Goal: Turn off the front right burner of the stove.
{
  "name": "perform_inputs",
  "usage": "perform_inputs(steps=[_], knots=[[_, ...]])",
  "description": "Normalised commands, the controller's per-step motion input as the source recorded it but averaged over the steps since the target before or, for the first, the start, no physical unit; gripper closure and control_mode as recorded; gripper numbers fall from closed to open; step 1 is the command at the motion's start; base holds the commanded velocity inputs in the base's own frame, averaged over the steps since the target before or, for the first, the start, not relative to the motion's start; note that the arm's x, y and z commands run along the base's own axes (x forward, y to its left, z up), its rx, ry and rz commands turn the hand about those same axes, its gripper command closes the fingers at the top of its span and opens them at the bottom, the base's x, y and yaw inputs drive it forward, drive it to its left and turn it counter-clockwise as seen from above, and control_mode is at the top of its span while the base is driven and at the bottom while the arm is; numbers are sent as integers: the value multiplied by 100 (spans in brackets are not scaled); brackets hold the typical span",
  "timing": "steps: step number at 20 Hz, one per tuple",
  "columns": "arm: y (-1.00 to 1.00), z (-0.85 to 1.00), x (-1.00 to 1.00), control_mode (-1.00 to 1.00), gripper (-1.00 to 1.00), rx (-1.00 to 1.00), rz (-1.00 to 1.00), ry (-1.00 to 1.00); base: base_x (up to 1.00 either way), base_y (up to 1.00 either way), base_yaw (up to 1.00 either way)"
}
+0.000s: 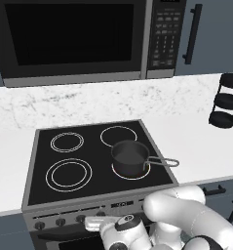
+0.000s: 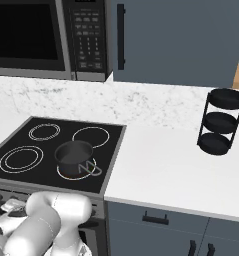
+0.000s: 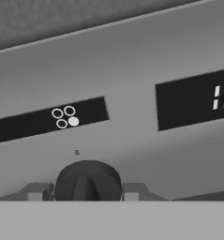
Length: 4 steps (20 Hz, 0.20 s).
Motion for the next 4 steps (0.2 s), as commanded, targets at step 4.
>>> perform_inputs(steps=[4], knots=[[0,0,0,-100,100,0,0,0,0,0,0]])
